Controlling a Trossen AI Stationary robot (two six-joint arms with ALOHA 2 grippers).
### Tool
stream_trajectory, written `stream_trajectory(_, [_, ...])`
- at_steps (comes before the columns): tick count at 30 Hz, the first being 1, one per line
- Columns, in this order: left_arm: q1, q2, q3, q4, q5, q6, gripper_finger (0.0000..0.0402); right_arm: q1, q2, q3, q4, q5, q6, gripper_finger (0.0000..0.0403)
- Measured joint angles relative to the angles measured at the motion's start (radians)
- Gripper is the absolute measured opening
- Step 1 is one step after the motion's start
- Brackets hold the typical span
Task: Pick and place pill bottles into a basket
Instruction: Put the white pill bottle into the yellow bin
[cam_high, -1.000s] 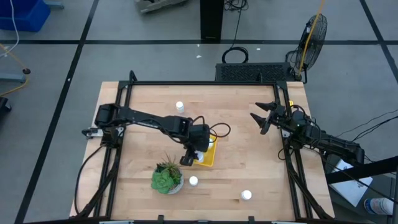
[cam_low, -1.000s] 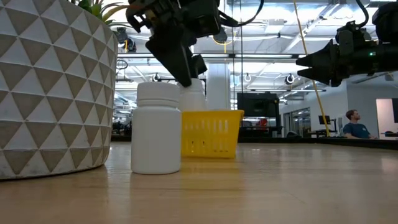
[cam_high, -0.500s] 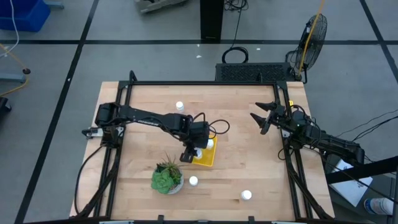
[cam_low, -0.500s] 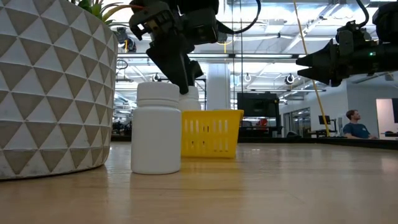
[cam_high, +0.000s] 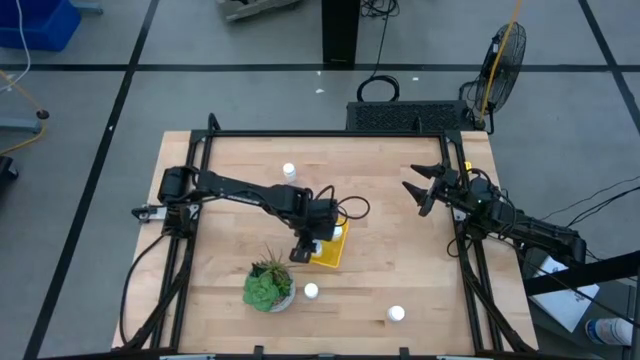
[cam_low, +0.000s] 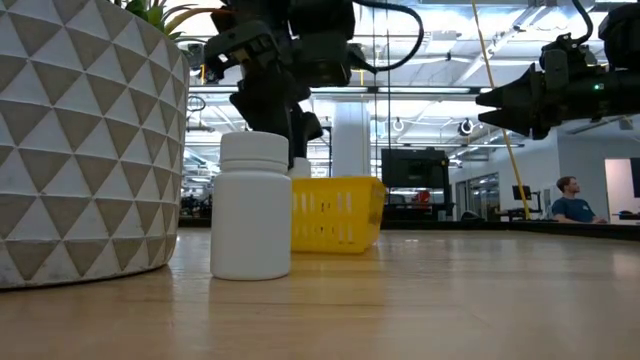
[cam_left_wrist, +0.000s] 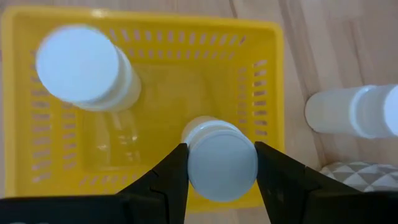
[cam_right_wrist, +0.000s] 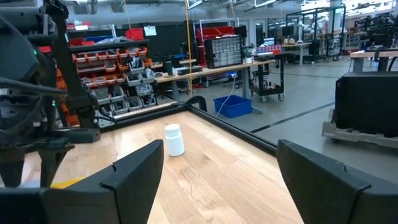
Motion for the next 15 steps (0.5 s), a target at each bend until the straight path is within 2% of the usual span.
stream_trajectory(12, [-0.013,0.01,0.0,0.009,-0.002,0.003,0.0162,0.0,0.0,0.0,0.001,0.0,0.0,0.0302])
stream_trajectory(15, [-0.018,0.01,0.0,0.017,-0.011,0.003,0.0193,0.0,0.0,0.0,0.0,0.0,0.0,0.0302])
